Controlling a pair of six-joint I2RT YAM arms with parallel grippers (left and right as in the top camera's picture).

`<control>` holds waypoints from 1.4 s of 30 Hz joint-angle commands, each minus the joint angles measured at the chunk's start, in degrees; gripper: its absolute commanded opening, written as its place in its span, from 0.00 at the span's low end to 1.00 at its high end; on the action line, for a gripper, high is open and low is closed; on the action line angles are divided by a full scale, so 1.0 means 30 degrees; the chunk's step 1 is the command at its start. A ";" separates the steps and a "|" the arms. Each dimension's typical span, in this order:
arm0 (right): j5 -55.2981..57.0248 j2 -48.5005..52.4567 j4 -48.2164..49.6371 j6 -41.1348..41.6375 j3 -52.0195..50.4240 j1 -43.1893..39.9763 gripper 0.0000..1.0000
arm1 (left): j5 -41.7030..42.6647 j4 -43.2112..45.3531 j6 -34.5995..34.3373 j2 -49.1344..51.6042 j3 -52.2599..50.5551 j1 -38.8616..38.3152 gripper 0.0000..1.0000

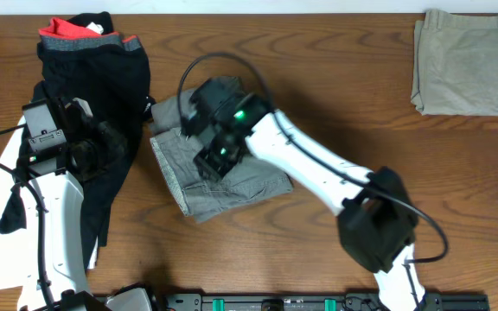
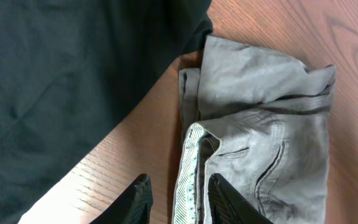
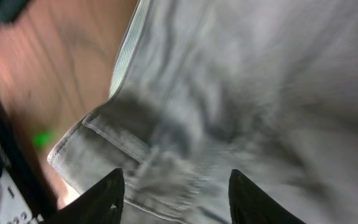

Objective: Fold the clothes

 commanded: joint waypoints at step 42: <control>-0.2055 0.4080 0.3585 0.0874 0.0357 -0.7351 0.61 | -0.0801 0.0102 -0.0029 0.3016 0.0342 -0.0153 0.28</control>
